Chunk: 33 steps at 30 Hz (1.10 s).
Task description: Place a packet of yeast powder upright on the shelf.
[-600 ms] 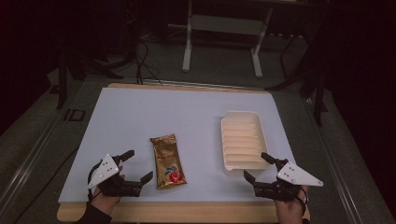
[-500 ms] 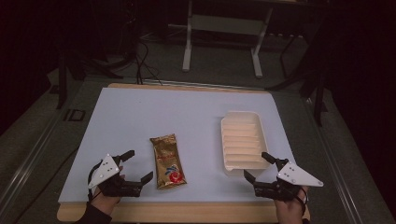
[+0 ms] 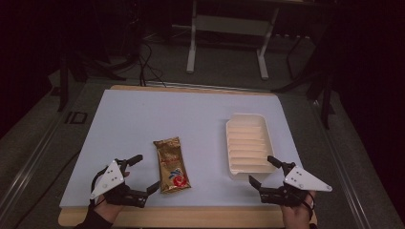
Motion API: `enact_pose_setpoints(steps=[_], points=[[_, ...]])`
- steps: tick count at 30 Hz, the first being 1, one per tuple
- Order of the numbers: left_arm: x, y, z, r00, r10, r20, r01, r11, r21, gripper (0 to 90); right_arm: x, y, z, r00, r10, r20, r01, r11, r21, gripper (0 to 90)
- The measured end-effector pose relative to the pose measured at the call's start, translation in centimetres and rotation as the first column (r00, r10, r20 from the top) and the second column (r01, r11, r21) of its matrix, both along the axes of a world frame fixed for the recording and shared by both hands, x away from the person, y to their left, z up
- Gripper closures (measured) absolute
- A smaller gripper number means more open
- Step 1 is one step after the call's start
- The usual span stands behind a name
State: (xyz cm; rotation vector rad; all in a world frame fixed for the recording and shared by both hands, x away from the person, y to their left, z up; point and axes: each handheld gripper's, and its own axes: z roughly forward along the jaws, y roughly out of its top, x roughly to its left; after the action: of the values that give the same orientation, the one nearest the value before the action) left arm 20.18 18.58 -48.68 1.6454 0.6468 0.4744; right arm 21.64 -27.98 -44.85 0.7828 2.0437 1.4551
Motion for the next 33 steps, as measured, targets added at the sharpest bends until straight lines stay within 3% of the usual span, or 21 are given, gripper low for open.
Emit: enact_pose_setpoints(steps=[2, 6, 10, 13, 16, 19, 22, 28, 29, 33], points=[[-0.1, -0.2, 0.4, 0.9995, -0.014, -0.028, 0.014, 0.9997, -0.022, 0.8, -0.2, 0.1, 0.2, 0.9999, 0.006, 0.010, -0.006, 1.000, 0.001, 11.5], [-0.5, -0.7, 1.3, 0.9992, -0.006, -0.040, 0.006, 0.9999, 0.013, 0.8, -0.3, 0.2, 0.3, 0.9999, 0.012, 0.001, -0.012, 1.000, 0.001, 11.5], [-0.5, -1.1, 2.4, 0.9970, -0.021, -0.074, 0.022, 0.9996, 0.018, 0.8, -0.3, 0.4, 0.5, 0.9998, 0.019, 0.007, -0.019, 1.000, 0.002, 11.1], [-0.4, -1.1, 3.1, 0.9966, -0.042, -0.070, 0.043, 0.9991, 0.003, 0.8, -0.5, 0.5, 0.6, 0.9995, 0.022, 0.022, -0.022, 1.000, -0.008, 11.0], [0.0, -0.9, 3.7, 0.9958, -0.041, -0.082, 0.040, 0.9991, -0.017, 0.8, -0.5, 0.6, 0.6, 0.9994, 0.027, 0.020, -0.026, 0.999, -0.018, 10.9], [0.4, -0.8, 4.3, 0.9963, -0.024, -0.083, 0.024, 0.9997, 0.004, 0.8, -0.5, 0.7, 0.7, 0.9989, 0.037, 0.029, -0.037, 0.999, -0.022, 10.7], [0.9, -0.7, 4.9, 0.9957, -0.006, -0.092, 0.008, 0.9996, 0.026, 0.8, -0.5, 1.0, 0.8, 0.9994, 0.012, 0.032, -0.011, 1.000, -0.018, 10.4], [2.1, -0.5, 5.3, 0.9957, 0.020, -0.091, -0.017, 0.9993, 0.032, 0.8, -0.5, 1.0, 0.8, 0.9999, 0.014, 0.009, -0.014, 1.000, -0.007, 10.4], [2.8, -0.5, 5.4, 0.9937, 0.027, -0.109, -0.024, 0.9994, 0.026, 0.8, -0.5, 1.1, 0.9, 0.9996, 0.029, -0.001, -0.029, 1.000, 0.002, 10.4], [3.6, -0.6, 5.5, 0.9928, 0.032, -0.116, -0.028, 0.9991, 0.032, 0.8, -0.6, 1.2, 1.0, 0.9988, 0.049, 0.010, -0.049, 0.999, 0.004, 10.4]])
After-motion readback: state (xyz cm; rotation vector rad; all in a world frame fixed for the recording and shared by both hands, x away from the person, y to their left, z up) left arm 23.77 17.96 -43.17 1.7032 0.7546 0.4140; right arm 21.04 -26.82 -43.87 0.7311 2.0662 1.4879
